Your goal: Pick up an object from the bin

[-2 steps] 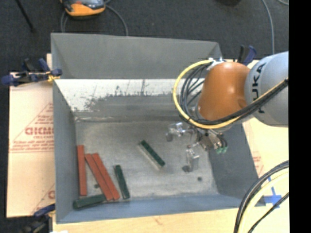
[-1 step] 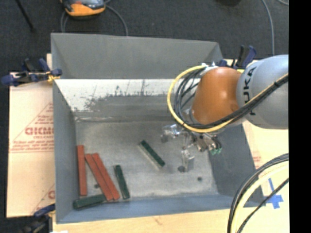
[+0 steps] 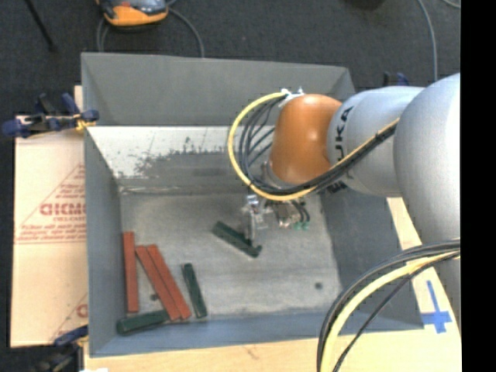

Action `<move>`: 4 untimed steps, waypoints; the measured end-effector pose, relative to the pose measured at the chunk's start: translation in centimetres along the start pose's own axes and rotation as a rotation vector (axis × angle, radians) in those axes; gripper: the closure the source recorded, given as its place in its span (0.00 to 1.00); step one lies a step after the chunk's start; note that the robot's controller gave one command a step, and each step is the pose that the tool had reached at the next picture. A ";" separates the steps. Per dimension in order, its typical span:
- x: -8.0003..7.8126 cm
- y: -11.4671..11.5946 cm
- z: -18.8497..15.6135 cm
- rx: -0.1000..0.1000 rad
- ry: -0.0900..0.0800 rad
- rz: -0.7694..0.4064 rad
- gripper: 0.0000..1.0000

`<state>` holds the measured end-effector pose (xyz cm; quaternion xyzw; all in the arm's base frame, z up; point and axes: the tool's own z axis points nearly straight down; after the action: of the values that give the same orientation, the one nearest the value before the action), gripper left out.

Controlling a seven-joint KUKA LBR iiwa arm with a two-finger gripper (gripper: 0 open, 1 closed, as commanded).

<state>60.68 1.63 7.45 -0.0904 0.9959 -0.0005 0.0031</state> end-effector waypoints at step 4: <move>1.3 4.3 -0.1 -0.001 0.000 -0.363 0.00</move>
Offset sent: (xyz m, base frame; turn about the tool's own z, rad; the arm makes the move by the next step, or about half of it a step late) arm 0.0000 0.0000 0.0000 0.0000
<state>58.59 5.64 7.48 -0.2688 0.9632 -0.0004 0.0030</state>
